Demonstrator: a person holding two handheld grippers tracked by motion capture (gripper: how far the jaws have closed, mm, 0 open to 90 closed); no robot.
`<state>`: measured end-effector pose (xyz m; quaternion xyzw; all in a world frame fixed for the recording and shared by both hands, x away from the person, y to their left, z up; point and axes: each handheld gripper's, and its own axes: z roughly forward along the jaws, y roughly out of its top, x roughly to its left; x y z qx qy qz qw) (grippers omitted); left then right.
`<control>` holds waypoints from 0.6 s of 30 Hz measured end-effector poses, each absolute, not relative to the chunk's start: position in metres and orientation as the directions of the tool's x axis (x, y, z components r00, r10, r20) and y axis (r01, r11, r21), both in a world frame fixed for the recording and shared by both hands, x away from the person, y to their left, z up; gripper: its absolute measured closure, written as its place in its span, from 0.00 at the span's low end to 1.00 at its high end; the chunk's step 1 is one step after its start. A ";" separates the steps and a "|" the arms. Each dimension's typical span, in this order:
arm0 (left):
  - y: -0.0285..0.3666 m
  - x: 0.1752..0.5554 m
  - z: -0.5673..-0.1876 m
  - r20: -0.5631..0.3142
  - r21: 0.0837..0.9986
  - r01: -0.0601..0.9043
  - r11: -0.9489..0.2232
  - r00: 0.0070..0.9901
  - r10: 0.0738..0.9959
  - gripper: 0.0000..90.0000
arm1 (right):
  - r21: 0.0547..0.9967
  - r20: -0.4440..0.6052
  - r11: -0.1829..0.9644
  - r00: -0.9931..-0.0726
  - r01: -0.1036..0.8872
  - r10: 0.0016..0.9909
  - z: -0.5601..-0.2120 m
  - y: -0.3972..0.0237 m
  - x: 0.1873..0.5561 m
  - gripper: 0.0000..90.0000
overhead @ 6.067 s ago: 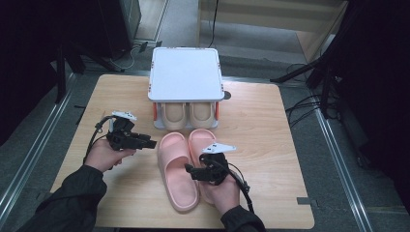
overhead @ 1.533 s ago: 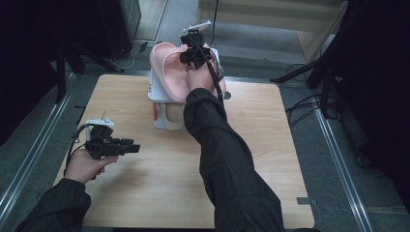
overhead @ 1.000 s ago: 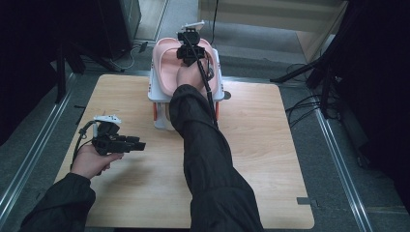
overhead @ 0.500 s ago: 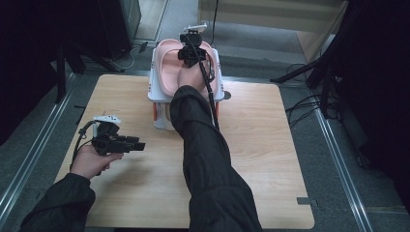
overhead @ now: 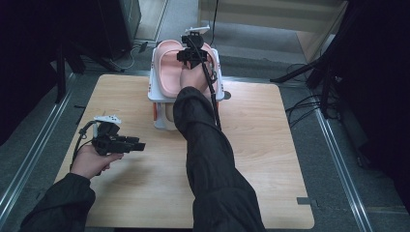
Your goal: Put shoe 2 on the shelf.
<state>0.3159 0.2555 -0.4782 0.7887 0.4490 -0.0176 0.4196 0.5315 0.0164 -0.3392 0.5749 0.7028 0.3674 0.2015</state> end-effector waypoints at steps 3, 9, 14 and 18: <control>0.255 0.316 -0.478 -0.405 0.644 0.724 -0.247 0.597 0.693 0.56 | 0.750 0.141 0.069 -0.262 0.658 0.955 -0.340 0.017 0.531 0.67; 0.256 0.316 -0.479 -0.403 0.643 0.724 -0.248 0.595 0.695 0.56 | 0.745 0.161 0.066 -0.275 0.664 0.948 -0.339 0.013 0.530 0.61; 0.255 0.316 -0.479 -0.402 0.642 0.726 -0.248 0.593 0.697 0.56 | 0.747 0.180 0.064 -0.294 0.661 0.939 -0.336 0.008 0.524 0.60; 0.254 0.316 -0.479 -0.399 0.639 0.727 -0.251 0.593 0.700 0.56 | 0.751 0.184 0.071 -0.312 0.656 0.932 -0.332 0.002 0.518 0.59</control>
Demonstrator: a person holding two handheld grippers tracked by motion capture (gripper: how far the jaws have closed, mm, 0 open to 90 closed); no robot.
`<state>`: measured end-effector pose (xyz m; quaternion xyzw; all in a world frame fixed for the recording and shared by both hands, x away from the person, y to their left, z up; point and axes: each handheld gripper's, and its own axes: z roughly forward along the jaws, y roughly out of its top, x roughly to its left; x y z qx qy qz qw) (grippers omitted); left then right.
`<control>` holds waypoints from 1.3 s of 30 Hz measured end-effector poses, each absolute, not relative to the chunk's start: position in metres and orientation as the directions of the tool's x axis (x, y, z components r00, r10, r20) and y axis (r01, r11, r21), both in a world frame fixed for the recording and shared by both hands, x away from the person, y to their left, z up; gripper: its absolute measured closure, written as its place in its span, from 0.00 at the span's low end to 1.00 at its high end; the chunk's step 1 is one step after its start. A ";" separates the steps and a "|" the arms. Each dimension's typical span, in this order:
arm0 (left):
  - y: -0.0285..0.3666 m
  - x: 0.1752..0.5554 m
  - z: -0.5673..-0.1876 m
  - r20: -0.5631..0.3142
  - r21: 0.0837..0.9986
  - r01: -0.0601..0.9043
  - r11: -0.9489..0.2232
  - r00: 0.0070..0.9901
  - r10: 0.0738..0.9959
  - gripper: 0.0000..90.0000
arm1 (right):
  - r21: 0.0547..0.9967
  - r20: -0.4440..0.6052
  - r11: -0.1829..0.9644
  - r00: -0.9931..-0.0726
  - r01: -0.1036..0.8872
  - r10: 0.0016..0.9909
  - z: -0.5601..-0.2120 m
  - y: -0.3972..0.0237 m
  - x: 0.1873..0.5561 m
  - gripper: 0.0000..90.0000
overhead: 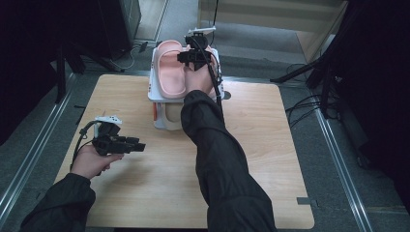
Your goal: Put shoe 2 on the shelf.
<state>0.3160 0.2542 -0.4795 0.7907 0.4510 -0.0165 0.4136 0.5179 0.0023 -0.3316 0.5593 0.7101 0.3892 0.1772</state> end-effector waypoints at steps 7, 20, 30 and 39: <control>0.251 0.317 -0.480 -0.392 0.637 0.727 -0.257 0.592 0.704 0.56 | 0.752 0.226 0.066 -0.351 0.656 0.909 -0.327 -0.015 0.503 0.58; 0.249 0.316 -0.481 -0.384 0.629 0.732 -0.264 0.587 0.713 0.55 | 0.762 0.197 0.176 -0.481 0.623 0.854 -0.324 -0.038 0.460 0.57; 0.248 0.316 -0.483 -0.380 0.621 0.737 -0.267 0.582 0.719 0.55 | 0.764 0.208 0.242 -0.584 0.598 0.785 -0.335 -0.051 0.410 0.57; 0.245 0.316 -0.484 -0.374 0.624 0.732 -0.274 0.588 0.717 0.54 | 0.765 0.247 0.259 -0.640 0.590 0.727 -0.360 -0.066 0.371 0.57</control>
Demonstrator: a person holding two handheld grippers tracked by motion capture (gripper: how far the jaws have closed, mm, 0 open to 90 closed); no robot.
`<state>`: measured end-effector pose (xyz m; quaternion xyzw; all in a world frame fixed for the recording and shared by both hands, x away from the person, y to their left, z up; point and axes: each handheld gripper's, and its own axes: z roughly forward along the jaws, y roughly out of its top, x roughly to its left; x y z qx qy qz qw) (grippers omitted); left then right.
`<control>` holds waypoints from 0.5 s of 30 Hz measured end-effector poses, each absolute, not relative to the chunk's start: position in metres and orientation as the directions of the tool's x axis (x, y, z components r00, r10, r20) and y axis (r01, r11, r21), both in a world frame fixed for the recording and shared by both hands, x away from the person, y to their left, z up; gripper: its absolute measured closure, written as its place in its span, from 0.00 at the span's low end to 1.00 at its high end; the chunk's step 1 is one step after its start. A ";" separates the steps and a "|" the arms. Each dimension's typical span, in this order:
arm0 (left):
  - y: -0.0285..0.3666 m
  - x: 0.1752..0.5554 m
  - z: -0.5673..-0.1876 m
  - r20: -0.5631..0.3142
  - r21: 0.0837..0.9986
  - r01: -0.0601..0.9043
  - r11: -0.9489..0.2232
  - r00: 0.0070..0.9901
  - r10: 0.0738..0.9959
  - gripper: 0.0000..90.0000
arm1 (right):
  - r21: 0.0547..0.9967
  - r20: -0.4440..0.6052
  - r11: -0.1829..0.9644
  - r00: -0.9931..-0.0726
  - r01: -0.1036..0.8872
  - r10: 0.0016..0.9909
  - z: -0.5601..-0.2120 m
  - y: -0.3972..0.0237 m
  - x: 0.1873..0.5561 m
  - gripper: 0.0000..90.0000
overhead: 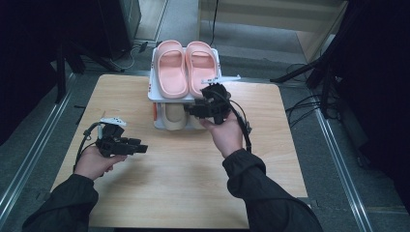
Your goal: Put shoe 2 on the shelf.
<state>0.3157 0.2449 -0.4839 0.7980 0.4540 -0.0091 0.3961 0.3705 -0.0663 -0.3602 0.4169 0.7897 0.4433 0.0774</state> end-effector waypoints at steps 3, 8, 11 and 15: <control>0.244 0.316 -0.485 -0.370 0.624 0.730 -0.278 0.590 0.718 0.54 | 0.754 0.265 0.262 -0.644 0.602 0.718 -0.373 -0.072 0.362 0.58; 0.242 0.315 -0.486 -0.361 0.632 0.722 -0.280 0.594 0.719 0.52 | 0.758 0.248 0.299 -0.681 0.579 0.689 -0.394 -0.078 0.349 0.57; 0.240 0.315 -0.486 -0.364 0.631 0.725 -0.277 0.592 0.719 0.51 | 0.755 0.251 0.319 -0.703 0.572 0.666 -0.406 -0.081 0.342 0.56; 0.239 0.313 -0.486 -0.354 0.636 0.718 -0.284 0.598 0.719 0.51 | 0.757 0.237 0.353 -0.734 0.550 0.636 -0.419 -0.083 0.332 0.55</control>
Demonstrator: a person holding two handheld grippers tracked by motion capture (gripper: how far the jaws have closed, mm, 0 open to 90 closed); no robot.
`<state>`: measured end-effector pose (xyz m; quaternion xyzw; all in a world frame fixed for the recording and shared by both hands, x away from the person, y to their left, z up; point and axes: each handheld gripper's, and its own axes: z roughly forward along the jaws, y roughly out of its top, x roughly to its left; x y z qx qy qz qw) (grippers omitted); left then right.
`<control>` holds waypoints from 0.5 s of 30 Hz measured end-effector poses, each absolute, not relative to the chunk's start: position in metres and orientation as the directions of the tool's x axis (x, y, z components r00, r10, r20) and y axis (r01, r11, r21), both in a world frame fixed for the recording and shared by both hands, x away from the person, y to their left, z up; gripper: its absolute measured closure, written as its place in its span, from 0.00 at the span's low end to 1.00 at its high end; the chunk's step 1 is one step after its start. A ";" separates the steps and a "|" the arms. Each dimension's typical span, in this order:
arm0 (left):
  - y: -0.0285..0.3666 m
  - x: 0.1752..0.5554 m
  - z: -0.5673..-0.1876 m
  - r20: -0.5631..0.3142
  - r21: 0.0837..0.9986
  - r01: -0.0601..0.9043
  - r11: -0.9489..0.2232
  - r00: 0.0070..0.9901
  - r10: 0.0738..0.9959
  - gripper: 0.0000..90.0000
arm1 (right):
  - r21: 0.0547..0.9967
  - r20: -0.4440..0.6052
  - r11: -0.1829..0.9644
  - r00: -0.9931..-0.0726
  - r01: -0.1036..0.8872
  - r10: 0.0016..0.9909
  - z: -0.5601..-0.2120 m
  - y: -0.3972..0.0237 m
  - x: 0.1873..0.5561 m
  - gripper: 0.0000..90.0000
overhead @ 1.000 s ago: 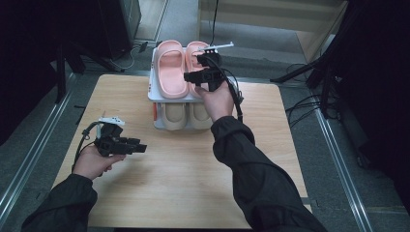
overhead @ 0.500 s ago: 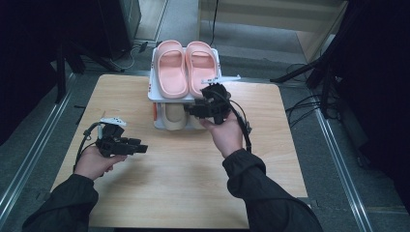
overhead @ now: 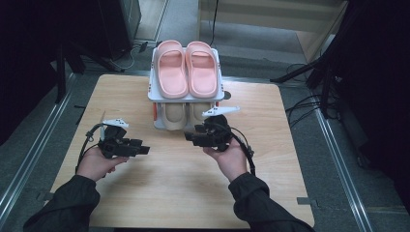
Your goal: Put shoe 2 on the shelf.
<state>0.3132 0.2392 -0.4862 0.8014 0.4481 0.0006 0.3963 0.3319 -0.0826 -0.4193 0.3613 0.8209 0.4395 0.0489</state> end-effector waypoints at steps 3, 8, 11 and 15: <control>0.238 0.313 -0.487 -0.355 0.636 0.716 -0.286 0.601 0.716 0.50 | 0.757 0.239 0.361 -0.745 0.545 0.623 -0.429 -0.085 0.327 0.54; 0.236 0.312 -0.487 -0.352 0.633 0.716 -0.294 0.605 0.714 0.49 | 0.751 0.256 0.362 -0.748 0.553 0.612 -0.447 -0.091 0.322 0.53; 0.235 0.312 -0.487 -0.354 0.635 0.715 -0.292 0.606 0.712 0.49 | 0.749 0.268 0.362 -0.753 0.555 0.602 -0.456 -0.094 0.320 0.52; 0.234 0.310 -0.486 -0.353 0.639 0.710 -0.297 0.613 0.707 0.48 | 0.759 0.268 0.359 -0.762 0.544 0.590 -0.465 -0.094 0.317 0.52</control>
